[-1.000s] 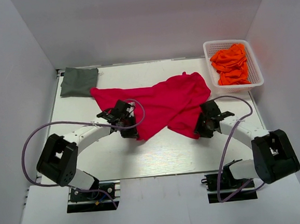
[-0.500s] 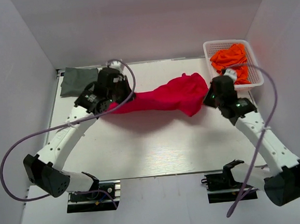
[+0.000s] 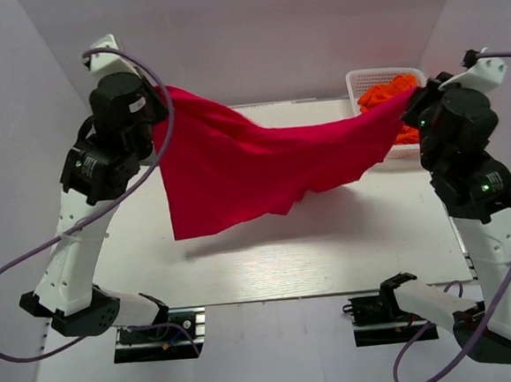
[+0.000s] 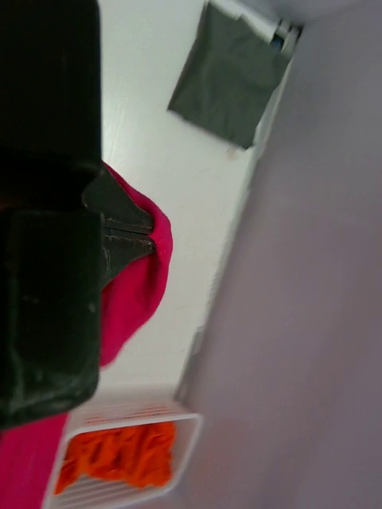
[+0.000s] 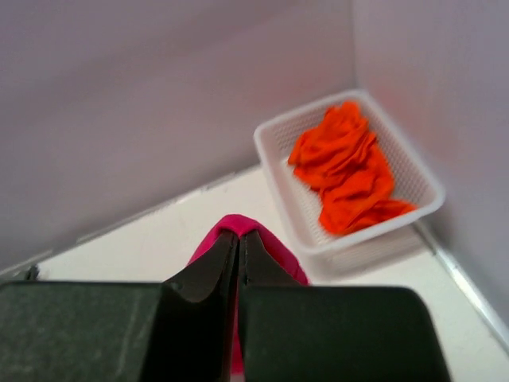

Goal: Fold and stack the t-shirts
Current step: Flatten out the tshirt

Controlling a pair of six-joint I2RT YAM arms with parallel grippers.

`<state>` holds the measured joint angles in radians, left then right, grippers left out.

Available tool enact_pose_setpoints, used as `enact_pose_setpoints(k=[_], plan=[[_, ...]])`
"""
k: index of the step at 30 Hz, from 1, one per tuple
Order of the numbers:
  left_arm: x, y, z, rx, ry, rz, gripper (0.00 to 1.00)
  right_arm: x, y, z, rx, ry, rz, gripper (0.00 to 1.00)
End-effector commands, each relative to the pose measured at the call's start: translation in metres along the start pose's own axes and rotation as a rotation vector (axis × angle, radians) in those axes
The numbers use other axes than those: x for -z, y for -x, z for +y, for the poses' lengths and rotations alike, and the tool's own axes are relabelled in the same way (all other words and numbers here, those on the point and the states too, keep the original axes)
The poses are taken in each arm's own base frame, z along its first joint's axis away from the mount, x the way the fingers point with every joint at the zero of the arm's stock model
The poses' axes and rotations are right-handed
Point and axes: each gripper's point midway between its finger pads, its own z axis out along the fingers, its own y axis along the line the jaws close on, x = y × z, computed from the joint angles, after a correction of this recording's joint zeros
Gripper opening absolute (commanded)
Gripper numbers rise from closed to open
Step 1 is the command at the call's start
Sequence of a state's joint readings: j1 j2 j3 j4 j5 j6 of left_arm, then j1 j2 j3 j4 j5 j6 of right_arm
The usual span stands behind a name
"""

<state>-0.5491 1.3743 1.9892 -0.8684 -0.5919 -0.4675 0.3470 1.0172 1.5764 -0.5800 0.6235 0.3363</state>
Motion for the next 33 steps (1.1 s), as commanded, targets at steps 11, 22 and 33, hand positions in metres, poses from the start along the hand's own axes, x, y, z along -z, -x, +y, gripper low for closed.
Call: enact_pose_setpoints(k=[11, 22, 33], plan=[[0.106, 0.109, 0.104, 0.088, 0.302, -0.361, 0.00, 0.098, 0.135, -0.065, -0.017, -0.126, -0.391, 0.00], [0.166, 0.119, 0.077, 0.145, -0.114, -0.344, 0.00, 0.166, 0.158, -0.032, -0.066, 0.266, -0.472, 0.00], [0.079, 0.011, 0.052, 0.062, -0.028, -0.065, 0.00, 0.088, 0.074, -0.004, -0.053, 0.242, -0.239, 0.00]])
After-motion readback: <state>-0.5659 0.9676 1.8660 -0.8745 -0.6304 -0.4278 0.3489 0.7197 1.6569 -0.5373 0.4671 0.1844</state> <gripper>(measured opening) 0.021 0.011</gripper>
